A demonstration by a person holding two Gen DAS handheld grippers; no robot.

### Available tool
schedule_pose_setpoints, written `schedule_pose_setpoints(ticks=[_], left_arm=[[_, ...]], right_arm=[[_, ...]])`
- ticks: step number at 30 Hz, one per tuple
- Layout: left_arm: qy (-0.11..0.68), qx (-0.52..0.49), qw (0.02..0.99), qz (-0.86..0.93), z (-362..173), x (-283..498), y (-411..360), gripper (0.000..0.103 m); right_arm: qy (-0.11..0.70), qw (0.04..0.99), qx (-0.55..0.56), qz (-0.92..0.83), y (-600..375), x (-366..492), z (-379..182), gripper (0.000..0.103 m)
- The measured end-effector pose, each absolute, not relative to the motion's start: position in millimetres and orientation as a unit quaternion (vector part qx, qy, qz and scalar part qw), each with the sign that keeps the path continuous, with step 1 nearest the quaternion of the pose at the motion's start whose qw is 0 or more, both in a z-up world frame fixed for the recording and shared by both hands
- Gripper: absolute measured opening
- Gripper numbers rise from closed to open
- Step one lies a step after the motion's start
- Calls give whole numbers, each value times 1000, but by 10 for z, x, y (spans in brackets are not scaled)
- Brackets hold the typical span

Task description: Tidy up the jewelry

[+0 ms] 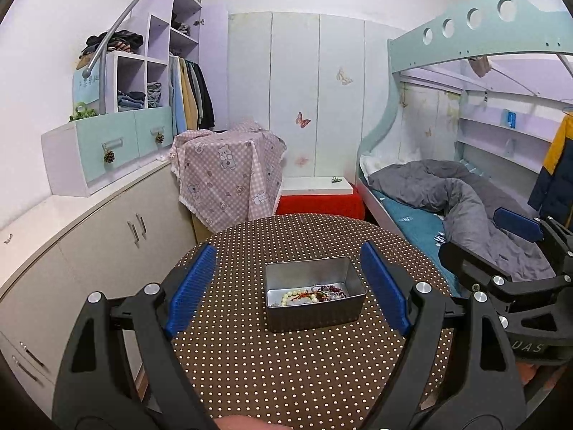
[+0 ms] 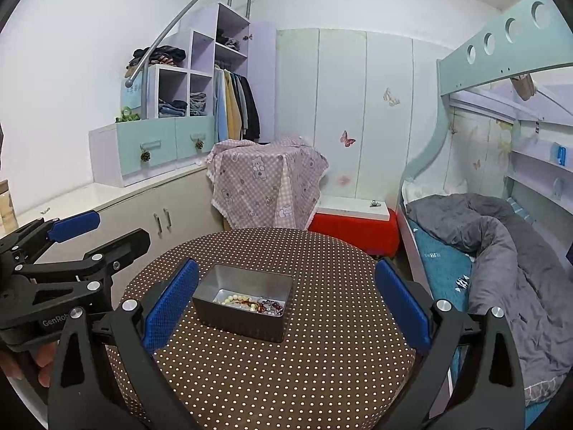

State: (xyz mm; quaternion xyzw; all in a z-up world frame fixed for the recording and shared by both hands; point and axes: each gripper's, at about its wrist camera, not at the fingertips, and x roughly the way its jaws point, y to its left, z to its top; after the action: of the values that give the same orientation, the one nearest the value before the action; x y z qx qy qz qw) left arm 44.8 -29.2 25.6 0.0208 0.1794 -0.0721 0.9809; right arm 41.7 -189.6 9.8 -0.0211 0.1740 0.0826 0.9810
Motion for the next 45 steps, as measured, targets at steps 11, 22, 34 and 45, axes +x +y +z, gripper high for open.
schedule_pose_setpoints(ticks=[11,22,34,45], left_arm=[[181,20,981,-69,282,447,-271,82],[182,19,981,-69,274,449,-246,82],[186,16,980,-72,246,454,-200,82],[187,17,979,-72,233,449,-200,83]], right_arm=[[171,981,-24,83,-1886,406,125,95],[172,981,-26,82,-1863,392,110,95],[172,981,-31,79,-1832,379,104,95],[172,982,-29,78,-1824,373,98,95]])
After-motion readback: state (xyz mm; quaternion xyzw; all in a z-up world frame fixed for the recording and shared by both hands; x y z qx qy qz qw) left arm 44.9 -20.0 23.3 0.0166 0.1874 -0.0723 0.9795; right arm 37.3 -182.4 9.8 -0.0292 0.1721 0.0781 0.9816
